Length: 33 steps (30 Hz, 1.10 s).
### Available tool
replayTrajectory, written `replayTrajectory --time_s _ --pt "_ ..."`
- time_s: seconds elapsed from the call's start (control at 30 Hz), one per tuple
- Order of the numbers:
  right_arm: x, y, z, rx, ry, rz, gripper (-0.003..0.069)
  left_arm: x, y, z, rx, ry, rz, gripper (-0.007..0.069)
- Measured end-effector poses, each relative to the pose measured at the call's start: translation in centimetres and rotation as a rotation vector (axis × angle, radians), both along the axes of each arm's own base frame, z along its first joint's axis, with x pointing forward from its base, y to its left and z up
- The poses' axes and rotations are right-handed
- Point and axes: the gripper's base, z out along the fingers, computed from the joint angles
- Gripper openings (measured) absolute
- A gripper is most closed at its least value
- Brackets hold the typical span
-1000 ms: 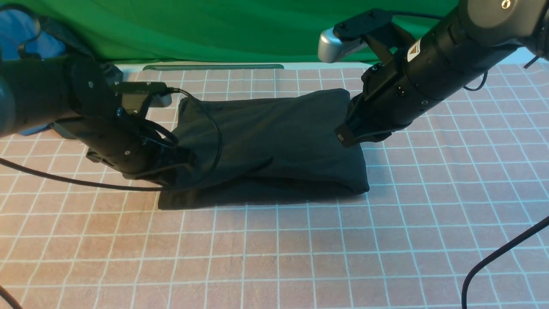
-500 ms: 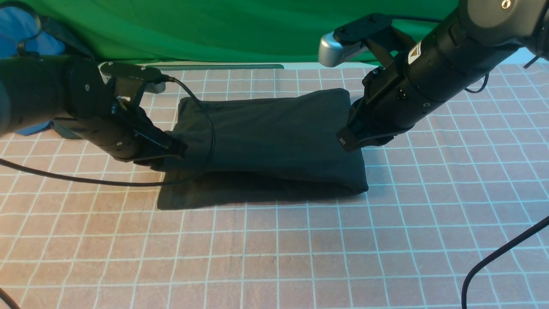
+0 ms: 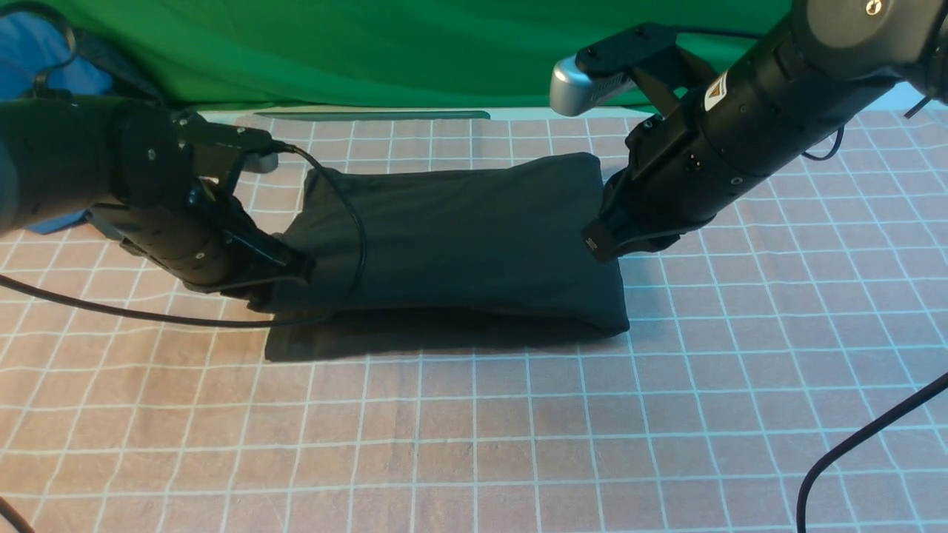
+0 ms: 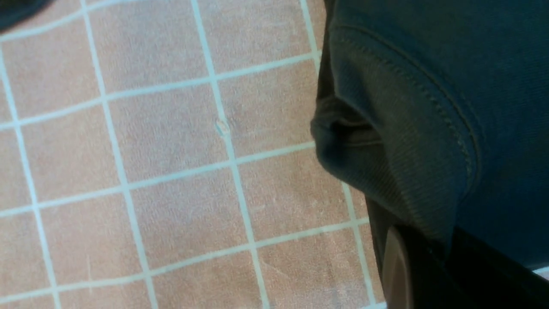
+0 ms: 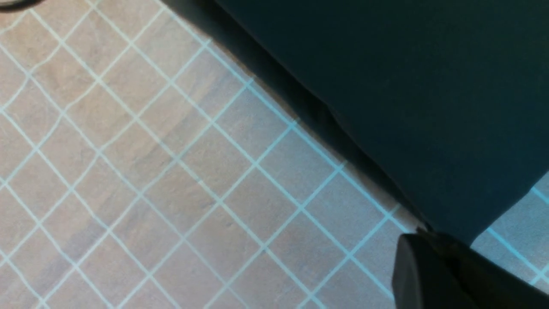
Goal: Fold a long-sleeved shirt over a pink coffee tablecloth.
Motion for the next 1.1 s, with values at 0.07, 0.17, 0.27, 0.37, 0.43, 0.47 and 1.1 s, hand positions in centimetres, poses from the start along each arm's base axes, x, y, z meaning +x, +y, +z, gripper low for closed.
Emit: replayTrajectory --time_s 0.07,0.17,0.27,0.37,0.43,0.47,1.1 --pt "0.0 0.0 0.0 0.000 0.000 0.000 0.0038 0.0 0.2 0.0 0.011 0.003 0.017 0.0056" --pt "0.0 0.0 0.0 0.000 0.000 0.000 0.0039 -0.1 0.6 0.0 0.031 0.014 0.080 0.0101" --pt "0.0 0.0 0.0 0.000 0.000 0.000 0.0039 -0.4 0.9 0.1 0.043 0.034 0.138 0.0153" --pt "0.0 0.0 0.0 0.000 0.000 0.000 0.0041 -0.7 1.0 0.4 0.044 0.057 0.166 0.0204" --pt "0.0 0.0 0.0 0.000 0.000 0.000 0.0043 -0.5 0.9 0.9 0.009 0.059 0.222 0.0236" --pt "0.0 0.0 0.0 0.000 0.000 0.000 0.0043 -0.3 0.7 1.2 -0.017 0.056 0.247 0.0240" --pt "1.8 -4.3 -0.2 -0.020 0.048 -0.199 0.0045 1.4 -4.4 3.3 -0.433 0.014 0.214 0.0063"
